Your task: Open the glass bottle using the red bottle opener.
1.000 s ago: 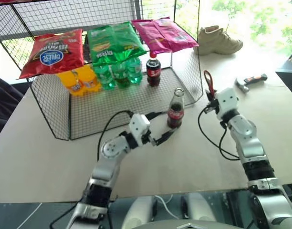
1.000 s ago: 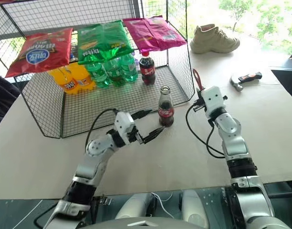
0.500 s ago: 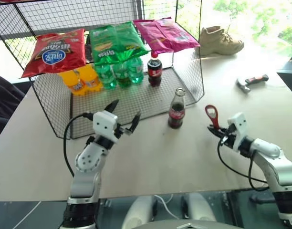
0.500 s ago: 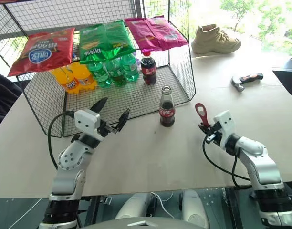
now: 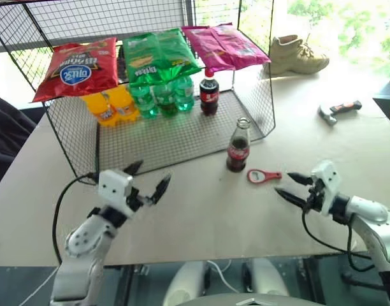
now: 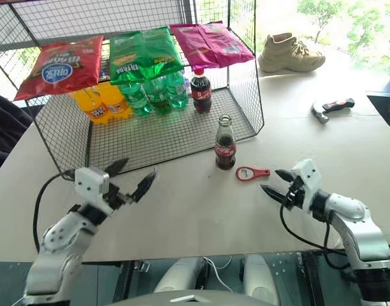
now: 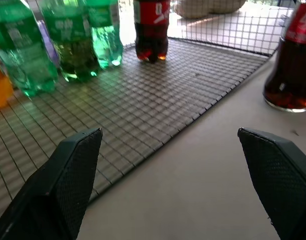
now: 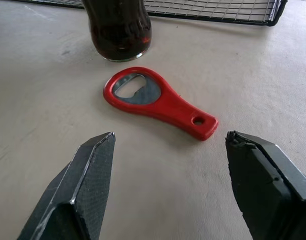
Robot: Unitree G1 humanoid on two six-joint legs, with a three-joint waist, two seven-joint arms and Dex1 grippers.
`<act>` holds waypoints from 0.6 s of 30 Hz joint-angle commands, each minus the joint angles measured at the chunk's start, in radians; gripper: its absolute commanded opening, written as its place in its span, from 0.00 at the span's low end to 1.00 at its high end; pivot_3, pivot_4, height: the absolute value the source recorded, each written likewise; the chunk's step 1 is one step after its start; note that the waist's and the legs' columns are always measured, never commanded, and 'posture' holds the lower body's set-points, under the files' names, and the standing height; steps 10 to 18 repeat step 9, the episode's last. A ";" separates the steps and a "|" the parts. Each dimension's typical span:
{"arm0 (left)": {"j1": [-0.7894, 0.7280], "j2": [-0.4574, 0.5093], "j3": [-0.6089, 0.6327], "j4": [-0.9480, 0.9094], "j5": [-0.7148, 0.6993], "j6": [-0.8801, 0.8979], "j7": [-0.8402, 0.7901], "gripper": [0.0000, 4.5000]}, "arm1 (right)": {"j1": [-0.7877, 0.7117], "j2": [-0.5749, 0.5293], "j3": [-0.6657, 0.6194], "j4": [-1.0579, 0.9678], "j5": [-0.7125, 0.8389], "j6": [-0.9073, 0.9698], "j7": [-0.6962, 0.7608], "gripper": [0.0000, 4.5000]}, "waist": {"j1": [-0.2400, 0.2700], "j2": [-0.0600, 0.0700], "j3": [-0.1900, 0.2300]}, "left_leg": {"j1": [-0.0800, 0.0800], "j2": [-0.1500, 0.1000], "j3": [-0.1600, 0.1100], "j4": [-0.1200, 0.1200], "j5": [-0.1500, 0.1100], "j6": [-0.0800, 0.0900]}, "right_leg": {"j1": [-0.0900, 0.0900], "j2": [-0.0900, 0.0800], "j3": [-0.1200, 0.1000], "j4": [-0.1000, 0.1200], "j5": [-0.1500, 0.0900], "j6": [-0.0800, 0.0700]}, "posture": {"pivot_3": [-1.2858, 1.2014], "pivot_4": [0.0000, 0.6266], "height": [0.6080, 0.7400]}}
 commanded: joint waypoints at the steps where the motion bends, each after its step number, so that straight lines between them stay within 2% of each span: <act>1: 0.088 0.042 0.051 -0.075 -0.069 0.046 -0.058 1.00 | 0.023 -0.008 -0.091 0.030 0.049 -0.133 0.101 0.79 | 0.001 0.000 0.001 | 0.000 0.000 0.000 0.000 0.000 0.000 | 0.001 0.000 0.000 0.000 0.000 0.000 | 0.52 0.24 1.00; 7: 0.176 0.064 0.082 -0.100 -0.089 0.063 -0.087 1.00 | 0.032 -0.034 -0.131 0.103 0.069 -0.188 0.195 0.79 | 0.008 0.001 0.003 | 0.001 0.000 0.000 0.001 0.000 0.000 | 0.002 -0.001 0.001 0.000 0.000 0.000 | 0.52 0.24 1.00; 18: 0.172 0.058 0.077 -0.096 -0.100 0.062 -0.091 1.00 | 0.026 -0.037 -0.124 0.119 0.056 -0.201 0.202 0.79 | 0.008 0.001 0.003 | 0.001 0.000 0.000 0.001 0.000 0.000 | 0.002 -0.001 0.001 0.000 0.000 0.000 | 0.52 0.24 1.00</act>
